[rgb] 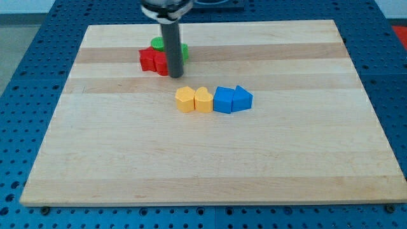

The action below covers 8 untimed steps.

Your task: Push the red circle in between the green blocks

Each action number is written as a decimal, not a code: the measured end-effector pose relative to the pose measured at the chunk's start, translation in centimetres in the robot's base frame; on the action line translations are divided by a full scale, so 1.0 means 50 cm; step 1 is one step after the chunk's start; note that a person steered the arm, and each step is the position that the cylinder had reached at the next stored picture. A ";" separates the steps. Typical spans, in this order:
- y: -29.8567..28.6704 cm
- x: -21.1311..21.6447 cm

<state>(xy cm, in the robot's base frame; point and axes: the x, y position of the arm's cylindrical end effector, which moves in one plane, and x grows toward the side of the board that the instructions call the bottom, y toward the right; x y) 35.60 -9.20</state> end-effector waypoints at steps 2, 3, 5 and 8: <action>-0.129 0.000; -0.120 0.002; -0.081 0.005; -0.081 -0.034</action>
<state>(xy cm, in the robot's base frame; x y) 33.92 -13.25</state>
